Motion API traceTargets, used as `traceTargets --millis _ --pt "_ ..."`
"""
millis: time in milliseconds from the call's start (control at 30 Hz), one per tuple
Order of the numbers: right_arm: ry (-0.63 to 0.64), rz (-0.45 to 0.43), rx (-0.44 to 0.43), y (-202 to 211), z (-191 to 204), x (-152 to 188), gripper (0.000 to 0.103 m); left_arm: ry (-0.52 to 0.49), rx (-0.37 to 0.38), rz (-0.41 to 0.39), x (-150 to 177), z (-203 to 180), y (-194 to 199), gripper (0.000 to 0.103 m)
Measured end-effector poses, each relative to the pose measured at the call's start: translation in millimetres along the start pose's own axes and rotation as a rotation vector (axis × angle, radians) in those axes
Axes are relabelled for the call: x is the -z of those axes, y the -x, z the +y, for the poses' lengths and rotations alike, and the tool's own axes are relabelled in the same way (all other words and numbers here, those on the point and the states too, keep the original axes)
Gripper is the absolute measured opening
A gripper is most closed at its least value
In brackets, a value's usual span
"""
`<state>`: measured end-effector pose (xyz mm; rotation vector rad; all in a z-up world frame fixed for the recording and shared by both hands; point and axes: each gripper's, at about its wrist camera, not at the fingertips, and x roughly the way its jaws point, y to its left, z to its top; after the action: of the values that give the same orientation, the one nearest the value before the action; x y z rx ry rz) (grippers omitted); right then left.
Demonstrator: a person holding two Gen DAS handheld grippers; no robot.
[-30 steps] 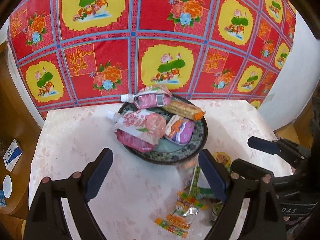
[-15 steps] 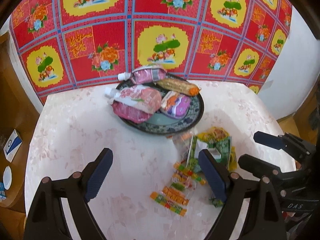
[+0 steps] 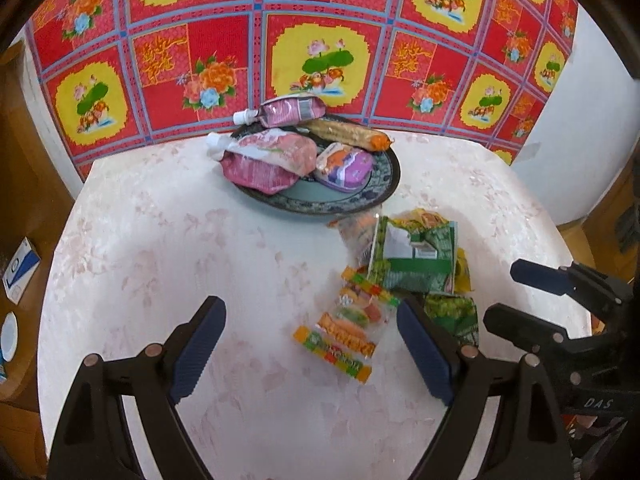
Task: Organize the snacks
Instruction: 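Withdraw both grippers from the plate toward the remaining snacks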
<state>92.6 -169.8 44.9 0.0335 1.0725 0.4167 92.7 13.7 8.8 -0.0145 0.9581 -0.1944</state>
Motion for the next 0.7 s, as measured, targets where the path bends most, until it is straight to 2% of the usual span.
traceTargets --millis 267,467,600,700 --pt "-0.012 0.003 -0.008 5 1 8 0.068 0.007 0.007 0.022 11 5 -3 0.09" --pt "-0.028 0.02 -0.01 2 -1 11 0.068 -0.042 0.007 0.027 16 -4 -8 0.09" --pt "-0.032 0.023 -0.01 2 -2 13 0.068 -0.066 0.015 0.025 17 -11 -12 0.087" --pt "-0.034 0.024 -0.008 2 -4 13 0.068 -0.075 0.016 0.039 18 -14 -17 0.079"
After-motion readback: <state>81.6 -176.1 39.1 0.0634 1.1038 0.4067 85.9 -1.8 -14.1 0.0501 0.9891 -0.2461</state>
